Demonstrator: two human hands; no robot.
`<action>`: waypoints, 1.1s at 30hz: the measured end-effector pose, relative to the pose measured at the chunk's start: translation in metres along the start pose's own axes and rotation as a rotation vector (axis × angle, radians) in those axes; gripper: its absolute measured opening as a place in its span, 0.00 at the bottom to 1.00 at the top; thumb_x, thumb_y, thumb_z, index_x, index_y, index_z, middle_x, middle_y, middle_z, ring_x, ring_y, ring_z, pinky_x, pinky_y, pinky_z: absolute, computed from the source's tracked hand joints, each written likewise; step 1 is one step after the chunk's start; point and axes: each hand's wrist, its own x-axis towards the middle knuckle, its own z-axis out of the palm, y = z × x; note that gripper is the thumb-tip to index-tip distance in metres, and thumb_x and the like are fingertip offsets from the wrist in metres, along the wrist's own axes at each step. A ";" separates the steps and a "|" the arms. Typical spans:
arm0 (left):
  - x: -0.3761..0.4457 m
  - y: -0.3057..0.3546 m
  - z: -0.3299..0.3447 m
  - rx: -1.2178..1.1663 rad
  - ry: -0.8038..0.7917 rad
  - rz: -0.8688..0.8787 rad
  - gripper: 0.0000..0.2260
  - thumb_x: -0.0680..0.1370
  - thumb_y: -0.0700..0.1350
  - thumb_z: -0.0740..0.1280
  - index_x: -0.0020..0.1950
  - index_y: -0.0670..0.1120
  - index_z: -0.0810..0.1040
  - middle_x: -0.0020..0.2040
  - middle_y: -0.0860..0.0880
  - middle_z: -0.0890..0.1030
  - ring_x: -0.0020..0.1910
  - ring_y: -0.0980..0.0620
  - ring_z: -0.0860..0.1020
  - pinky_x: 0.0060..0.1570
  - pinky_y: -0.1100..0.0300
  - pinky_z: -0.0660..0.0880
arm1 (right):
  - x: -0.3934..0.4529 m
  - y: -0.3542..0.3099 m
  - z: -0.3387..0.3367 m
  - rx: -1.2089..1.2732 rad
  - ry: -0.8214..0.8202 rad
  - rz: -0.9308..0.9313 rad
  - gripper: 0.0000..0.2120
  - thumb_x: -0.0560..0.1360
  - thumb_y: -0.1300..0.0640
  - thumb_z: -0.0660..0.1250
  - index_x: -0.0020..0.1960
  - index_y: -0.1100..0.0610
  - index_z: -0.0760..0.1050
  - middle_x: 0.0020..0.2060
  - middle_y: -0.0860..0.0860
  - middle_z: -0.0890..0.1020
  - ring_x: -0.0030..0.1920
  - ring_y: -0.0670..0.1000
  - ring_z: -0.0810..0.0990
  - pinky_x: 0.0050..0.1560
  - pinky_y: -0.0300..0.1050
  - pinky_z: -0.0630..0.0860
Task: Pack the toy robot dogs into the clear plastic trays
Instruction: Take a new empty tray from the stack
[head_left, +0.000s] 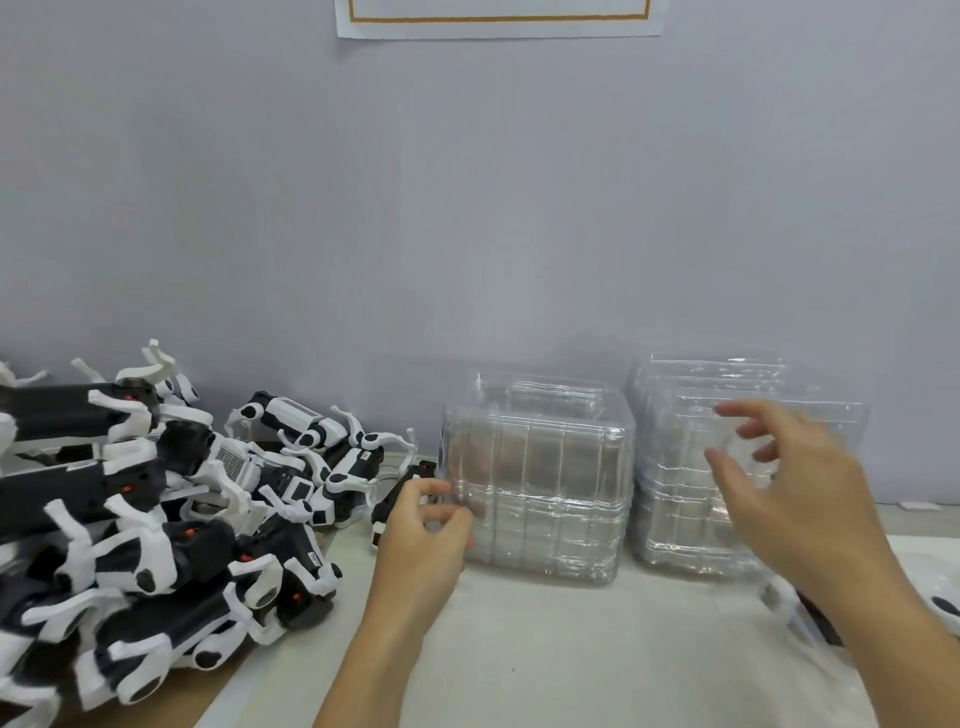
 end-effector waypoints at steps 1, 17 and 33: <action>0.000 0.000 0.000 -0.008 0.003 -0.005 0.11 0.79 0.36 0.63 0.53 0.53 0.73 0.37 0.62 0.83 0.42 0.50 0.82 0.39 0.57 0.76 | 0.008 -0.003 -0.002 -0.043 0.015 -0.022 0.18 0.74 0.58 0.73 0.62 0.48 0.77 0.54 0.52 0.77 0.53 0.54 0.77 0.56 0.52 0.72; 0.003 0.001 -0.005 -0.039 -0.025 -0.030 0.08 0.78 0.39 0.64 0.53 0.52 0.74 0.50 0.49 0.82 0.45 0.43 0.83 0.39 0.56 0.76 | 0.091 -0.023 -0.016 -0.214 -0.309 -0.084 0.09 0.70 0.56 0.78 0.49 0.49 0.85 0.43 0.50 0.85 0.48 0.53 0.82 0.52 0.48 0.75; 0.006 -0.002 -0.005 0.056 0.003 0.029 0.06 0.79 0.41 0.64 0.49 0.52 0.78 0.48 0.49 0.82 0.45 0.48 0.82 0.37 0.59 0.74 | 0.054 -0.076 -0.062 0.394 0.096 -0.442 0.16 0.70 0.36 0.74 0.55 0.40 0.82 0.48 0.41 0.86 0.53 0.50 0.84 0.63 0.54 0.76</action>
